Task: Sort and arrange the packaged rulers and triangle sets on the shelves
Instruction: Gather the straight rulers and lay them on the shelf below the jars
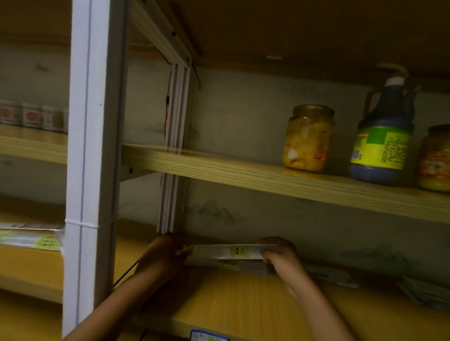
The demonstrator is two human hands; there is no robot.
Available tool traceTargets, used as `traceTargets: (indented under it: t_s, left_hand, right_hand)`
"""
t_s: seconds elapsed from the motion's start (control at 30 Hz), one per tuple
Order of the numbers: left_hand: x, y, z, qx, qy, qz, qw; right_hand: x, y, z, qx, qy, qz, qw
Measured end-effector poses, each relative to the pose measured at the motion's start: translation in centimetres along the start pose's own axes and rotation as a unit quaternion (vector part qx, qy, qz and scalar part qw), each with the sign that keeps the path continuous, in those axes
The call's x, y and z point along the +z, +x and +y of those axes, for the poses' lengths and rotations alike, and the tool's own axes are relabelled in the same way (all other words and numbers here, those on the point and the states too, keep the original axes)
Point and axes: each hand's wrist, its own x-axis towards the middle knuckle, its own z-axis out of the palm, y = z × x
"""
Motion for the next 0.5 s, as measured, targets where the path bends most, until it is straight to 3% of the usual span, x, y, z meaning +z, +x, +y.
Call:
traceTargets:
  t_s: [0.17,0.5]
  left_hand:
    - [-1.1,-1.1,-0.5,0.0,-0.013,-0.008,1.0]
    - [-1.8,-3.1,-1.3,0.057,-0.068,-0.034,0.995]
  right_hand:
    - [2.2,1.4,0.8,-0.036,-0.126,-0.033,0.991]
    - [3.5,2.1,3.7,-0.066,-0.325,0.003,0.943]
